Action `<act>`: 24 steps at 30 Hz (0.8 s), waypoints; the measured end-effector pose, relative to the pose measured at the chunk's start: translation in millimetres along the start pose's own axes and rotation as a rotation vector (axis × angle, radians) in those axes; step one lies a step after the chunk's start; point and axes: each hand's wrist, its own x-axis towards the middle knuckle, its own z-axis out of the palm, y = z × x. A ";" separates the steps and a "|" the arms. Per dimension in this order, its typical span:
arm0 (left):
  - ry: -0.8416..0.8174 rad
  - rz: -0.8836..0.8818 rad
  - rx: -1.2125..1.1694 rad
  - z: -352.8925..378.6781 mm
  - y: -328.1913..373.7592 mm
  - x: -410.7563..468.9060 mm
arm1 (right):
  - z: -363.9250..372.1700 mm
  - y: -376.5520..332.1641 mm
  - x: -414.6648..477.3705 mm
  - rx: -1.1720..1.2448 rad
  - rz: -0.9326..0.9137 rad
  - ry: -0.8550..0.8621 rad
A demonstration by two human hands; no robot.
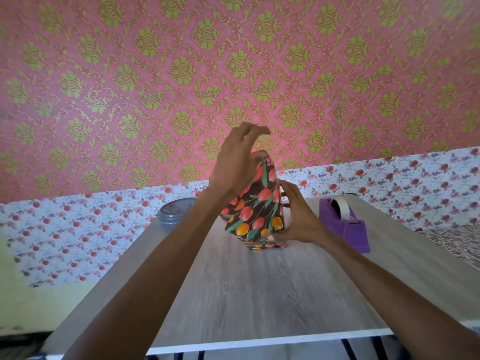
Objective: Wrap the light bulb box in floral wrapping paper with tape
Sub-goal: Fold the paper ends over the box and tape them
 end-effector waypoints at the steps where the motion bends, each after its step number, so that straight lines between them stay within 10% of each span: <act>1: 0.059 -0.020 -0.006 -7.4 5.5 -3.6 | -0.5 3.2 0.4 0.010 0.009 0.015; 7: -0.499 -0.278 0.194 -17.9 14.9 -40.6 | -4.2 10.7 -2.2 0.044 0.020 -0.009; 24: -0.465 -0.102 0.137 -3.2 22.6 -47.5 | -12.0 18.5 -3.2 0.030 0.050 -0.017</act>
